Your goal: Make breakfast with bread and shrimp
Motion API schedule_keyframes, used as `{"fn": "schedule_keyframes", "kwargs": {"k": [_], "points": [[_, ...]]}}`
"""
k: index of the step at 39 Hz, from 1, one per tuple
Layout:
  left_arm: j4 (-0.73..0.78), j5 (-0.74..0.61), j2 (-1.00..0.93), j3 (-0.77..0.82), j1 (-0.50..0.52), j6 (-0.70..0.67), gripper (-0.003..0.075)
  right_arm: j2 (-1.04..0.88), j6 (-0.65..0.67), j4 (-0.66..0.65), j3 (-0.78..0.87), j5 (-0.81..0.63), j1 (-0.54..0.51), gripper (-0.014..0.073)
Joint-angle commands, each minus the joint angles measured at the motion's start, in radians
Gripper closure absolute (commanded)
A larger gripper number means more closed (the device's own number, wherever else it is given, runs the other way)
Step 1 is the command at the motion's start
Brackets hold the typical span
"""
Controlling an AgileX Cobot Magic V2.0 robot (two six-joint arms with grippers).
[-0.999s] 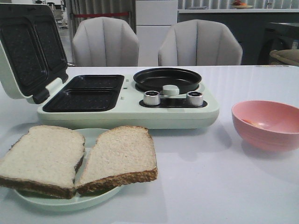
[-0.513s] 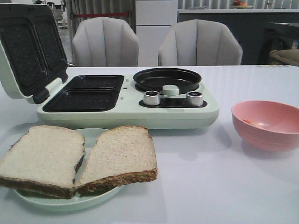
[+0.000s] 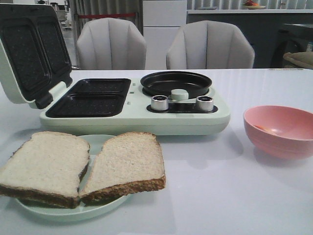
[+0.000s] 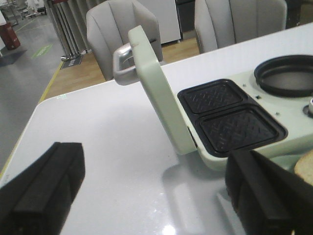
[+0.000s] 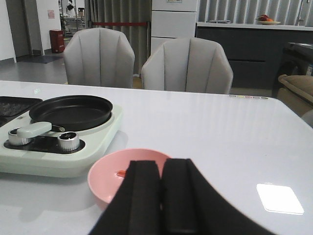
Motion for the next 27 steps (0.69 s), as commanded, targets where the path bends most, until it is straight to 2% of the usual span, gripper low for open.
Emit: {"fn": "schedule_keyframes", "kwargs": {"k": [1,5,10,16,21,27], "points": [[0.111,-0.063,0.047,-0.027,-0.036,-0.004,0.0081,-0.021,-0.002,-0.014,-0.015,-0.078,-0.005,0.0453],[0.193,-0.067,0.113,-0.027,-0.084,-0.004,0.0081,-0.021,-0.002,-0.014,-0.015,-0.078,-0.005,0.0453],[0.285,-0.063,0.216,-0.027,-0.192,-0.004,0.0081,-0.021,-0.002,-0.014,-0.015,-0.078,-0.005,0.0453],[0.439,0.036,0.367,-0.027,-0.376,-0.004,0.0081,-0.021,-0.002,-0.014,-0.015,-0.078,-0.005,0.0453],[0.506,0.139,0.503,-0.027,-0.501,-0.004,0.0081,-0.021,-0.002,-0.014,-0.015,-0.078,-0.005,0.0453],[0.608,0.161,0.651,-0.027,-0.585,-0.004,0.0081,-0.021,-0.002,-0.014,-0.015,-0.078,-0.005,0.0453]]}}
